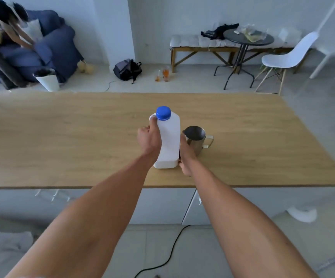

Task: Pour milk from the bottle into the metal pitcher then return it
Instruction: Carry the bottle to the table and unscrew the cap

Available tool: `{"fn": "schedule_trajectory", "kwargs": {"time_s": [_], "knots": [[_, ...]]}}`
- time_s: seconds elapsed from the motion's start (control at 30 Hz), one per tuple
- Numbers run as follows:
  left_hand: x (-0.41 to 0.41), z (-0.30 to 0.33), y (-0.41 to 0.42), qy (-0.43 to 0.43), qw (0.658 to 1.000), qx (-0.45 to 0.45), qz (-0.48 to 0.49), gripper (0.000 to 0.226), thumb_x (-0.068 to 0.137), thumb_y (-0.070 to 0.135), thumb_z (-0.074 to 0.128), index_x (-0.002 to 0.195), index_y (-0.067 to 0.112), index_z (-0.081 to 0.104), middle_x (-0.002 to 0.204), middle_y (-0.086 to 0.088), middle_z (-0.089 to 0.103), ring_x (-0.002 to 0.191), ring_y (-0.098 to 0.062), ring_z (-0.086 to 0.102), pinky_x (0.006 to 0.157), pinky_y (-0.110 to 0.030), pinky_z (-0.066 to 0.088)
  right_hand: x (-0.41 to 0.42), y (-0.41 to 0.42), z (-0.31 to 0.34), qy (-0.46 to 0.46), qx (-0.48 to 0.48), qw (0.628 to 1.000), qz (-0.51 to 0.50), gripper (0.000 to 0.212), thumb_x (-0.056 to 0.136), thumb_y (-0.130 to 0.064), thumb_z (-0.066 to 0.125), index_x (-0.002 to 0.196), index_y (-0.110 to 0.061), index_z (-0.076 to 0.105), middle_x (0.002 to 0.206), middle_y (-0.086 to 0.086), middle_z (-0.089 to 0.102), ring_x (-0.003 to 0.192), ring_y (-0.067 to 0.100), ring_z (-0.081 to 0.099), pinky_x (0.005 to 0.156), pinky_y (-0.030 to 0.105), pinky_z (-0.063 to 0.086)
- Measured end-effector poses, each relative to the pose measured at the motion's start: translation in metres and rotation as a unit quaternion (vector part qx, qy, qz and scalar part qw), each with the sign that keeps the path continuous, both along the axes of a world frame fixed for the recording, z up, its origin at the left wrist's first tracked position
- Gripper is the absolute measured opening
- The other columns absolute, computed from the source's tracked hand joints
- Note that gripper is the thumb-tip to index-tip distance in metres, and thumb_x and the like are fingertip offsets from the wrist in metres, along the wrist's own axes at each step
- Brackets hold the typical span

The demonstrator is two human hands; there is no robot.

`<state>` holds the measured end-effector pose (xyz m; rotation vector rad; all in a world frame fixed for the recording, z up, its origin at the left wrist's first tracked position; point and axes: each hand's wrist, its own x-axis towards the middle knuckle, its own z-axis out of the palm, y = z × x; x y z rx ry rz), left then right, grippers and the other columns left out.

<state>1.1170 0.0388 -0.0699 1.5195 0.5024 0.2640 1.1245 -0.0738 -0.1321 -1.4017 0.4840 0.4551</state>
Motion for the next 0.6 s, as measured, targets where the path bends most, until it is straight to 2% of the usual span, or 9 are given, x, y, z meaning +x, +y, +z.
{"fn": "schedule_trajectory", "kwargs": {"time_s": [0.07, 0.17, 0.23, 0.3, 0.37, 0.4, 0.47, 0.53, 0.6], "knots": [[0.0, -0.002, -0.001, -0.001, 1.0, 0.001, -0.003, 0.056, 0.097, 0.051, 0.054, 0.064, 0.017, 0.023, 0.066, -0.009, 0.028, 0.065, -0.022, 0.027, 0.057, -0.033, 0.024, 0.006, -0.002, -0.01, -0.006, -0.002, 1.0, -0.003, 0.078, 0.075, -0.085, 0.048, 0.133, -0.033, 0.058, 0.132, -0.012, 0.067, 0.127, 0.016, 0.058, 0.112, 0.039, 0.042], [0.001, -0.006, -0.003, -0.004, 1.0, 0.01, -0.02, 0.057, 0.1, 0.048, 0.051, 0.062, 0.019, 0.02, 0.059, -0.001, 0.026, 0.057, -0.018, 0.025, 0.054, -0.031, 0.022, 0.01, -0.004, -0.016, 0.001, 0.002, 1.0, -0.001, 0.064, 0.076, -0.085, 0.047, 0.117, -0.037, 0.059, 0.128, -0.011, 0.068, 0.129, 0.016, 0.057, 0.11, 0.037, 0.043], [0.001, -0.007, -0.004, -0.005, 1.0, 0.016, -0.025, 0.056, 0.101, 0.047, 0.049, 0.061, 0.019, 0.02, 0.058, 0.0, 0.026, 0.056, -0.017, 0.024, 0.054, -0.031, 0.022, 0.005, -0.005, -0.009, -0.002, 0.014, 1.0, -0.001, 0.055, 0.083, -0.08, 0.047, 0.11, -0.035, 0.061, 0.118, -0.012, 0.07, 0.116, 0.013, 0.062, 0.096, 0.031, 0.047], [0.002, -0.007, -0.004, -0.004, 1.0, 0.013, -0.026, 0.057, 0.102, 0.045, 0.048, 0.059, 0.019, 0.021, 0.055, 0.001, 0.027, 0.058, -0.019, 0.027, 0.055, -0.032, 0.024, -0.003, -0.006, 0.004, -0.011, 0.013, 1.0, -0.013, 0.047, 0.089, -0.072, 0.047, 0.107, -0.032, 0.063, 0.109, -0.013, 0.072, 0.104, 0.01, 0.064, 0.089, 0.031, 0.048], [0.001, -0.006, -0.005, 0.001, 1.0, 0.012, -0.02, 0.057, 0.102, 0.041, 0.046, 0.054, 0.019, 0.022, 0.052, 0.004, 0.03, 0.062, -0.021, 0.031, 0.059, -0.034, 0.028, -0.01, -0.008, 0.018, -0.06, -0.056, 0.994, -0.07, 0.038, 0.091, -0.059, 0.048, 0.097, -0.025, 0.063, 0.095, -0.007, 0.072, 0.094, 0.018, 0.067, 0.081, 0.035, 0.051], [0.0, -0.006, -0.005, 0.002, 1.0, 0.004, -0.015, 0.056, 0.101, 0.039, 0.046, 0.053, 0.019, 0.024, 0.05, 0.005, 0.032, 0.064, -0.022, 0.033, 0.061, -0.036, 0.03, -0.013, -0.008, 0.027, -0.098, -0.115, 0.984, -0.098, 0.037, 0.092, -0.053, 0.047, 0.09, -0.019, 0.062, 0.087, -0.004, 0.07, 0.086, 0.023, 0.066, 0.074, 0.034, 0.05], [-0.001, -0.006, -0.005, 0.007, 1.0, -0.012, -0.012, 0.052, 0.099, 0.034, 0.045, 0.053, 0.019, 0.027, 0.046, 0.008, 0.034, 0.066, -0.023, 0.035, 0.063, -0.038, 0.032, -0.017, -0.009, 0.046, -0.165, -0.271, 0.942, -0.105, 0.05, 0.1, -0.052, 0.039, 0.081, -0.012, 0.061, 0.08, -0.001, 0.066, 0.08, 0.026, 0.061, 0.068, 0.034, 0.042], [-0.002, -0.005, -0.005, 0.009, 1.0, -0.018, -0.02, 0.05, 0.096, 0.031, 0.043, 0.049, 0.023, 0.028, 0.047, 0.008, 0.035, 0.065, -0.023, 0.033, 0.063, -0.038, 0.031, -0.014, -0.01, 0.064, -0.234, -0.404, 0.879, -0.097, 0.056, 0.103, -0.056, 0.035, 0.08, -0.012, 0.059, 0.079, -0.002, 0.062, 0.081, 0.026, 0.056, 0.069, 0.034, 0.035], [-0.003, -0.004, -0.005, 0.005, 1.0, -0.01, -0.023, 0.049, 0.091, 0.03, 0.043, 0.044, 0.025, 0.029, 0.05, 0.004, 0.037, 0.065, -0.023, 0.032, 0.062, -0.039, 0.03, -0.008, -0.01, 0.084, -0.313, -0.475, 0.818, -0.079, 0.053, 0.101, -0.061, 0.038, 0.08, -0.015, 0.056, 0.078, -0.004, 0.06, 0.076, 0.025, 0.054, 0.067, 0.033, 0.033]]}}
